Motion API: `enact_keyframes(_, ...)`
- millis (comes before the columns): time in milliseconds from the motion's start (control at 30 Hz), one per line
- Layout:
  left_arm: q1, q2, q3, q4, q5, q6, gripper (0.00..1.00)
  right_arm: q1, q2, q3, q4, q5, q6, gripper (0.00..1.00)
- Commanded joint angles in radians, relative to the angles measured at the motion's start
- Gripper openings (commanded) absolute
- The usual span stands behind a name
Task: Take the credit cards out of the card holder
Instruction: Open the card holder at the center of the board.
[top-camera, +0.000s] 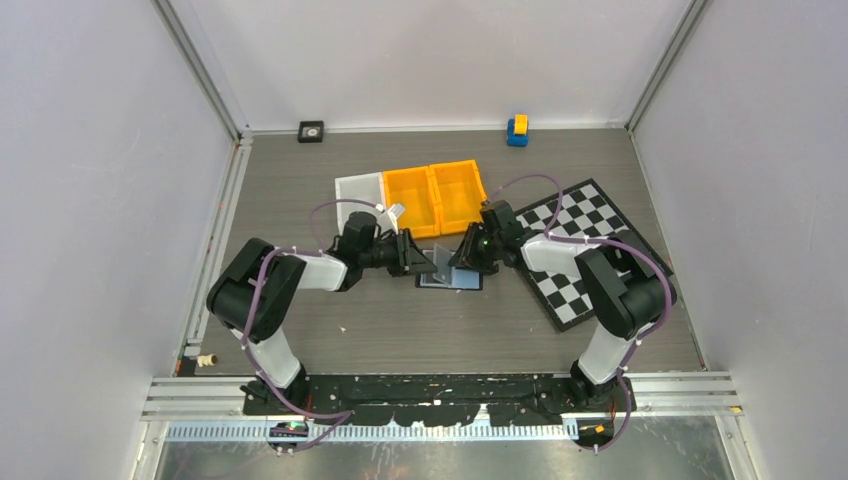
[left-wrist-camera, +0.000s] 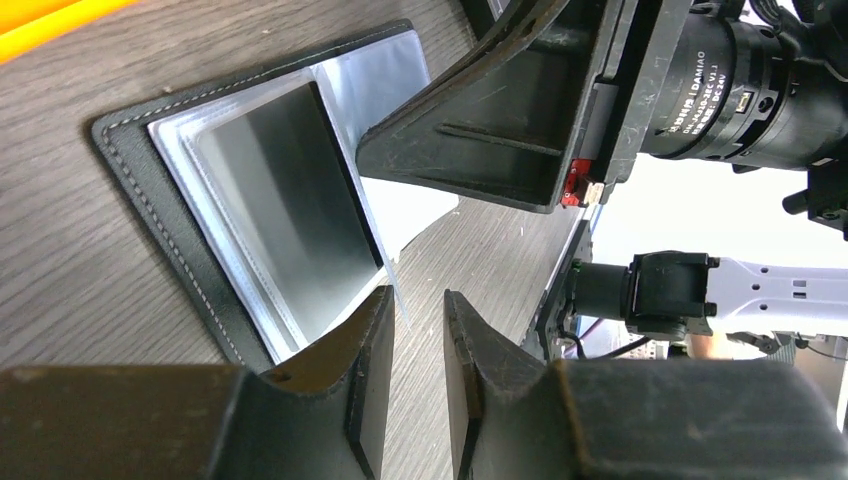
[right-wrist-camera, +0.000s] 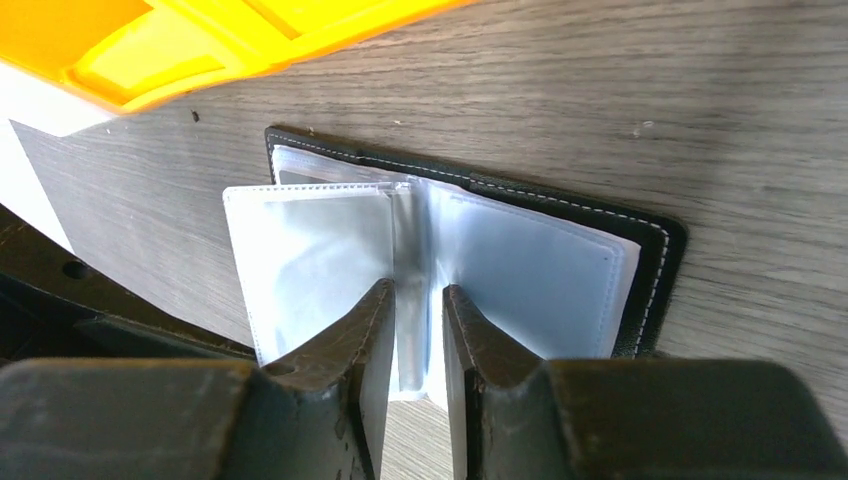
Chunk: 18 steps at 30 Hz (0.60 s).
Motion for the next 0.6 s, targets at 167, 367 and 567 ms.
enact_keyframes(167, -0.047, 0.07, 0.087, 0.06, 0.068, 0.005, 0.26, -0.013, 0.059, -0.006, 0.031, -0.031, 0.02, 0.16)
enact_keyframes(367, -0.055, 0.065, 0.099, 0.016, 0.047, 0.03, 0.25, -0.008, 0.105, -0.03, 0.166, -0.132, 0.069, 0.06)
enact_keyframes(567, -0.054, 0.031, 0.099, -0.049, 0.001, 0.073, 0.25, 0.005, 0.106, -0.038, 0.23, -0.181, 0.084, 0.02)
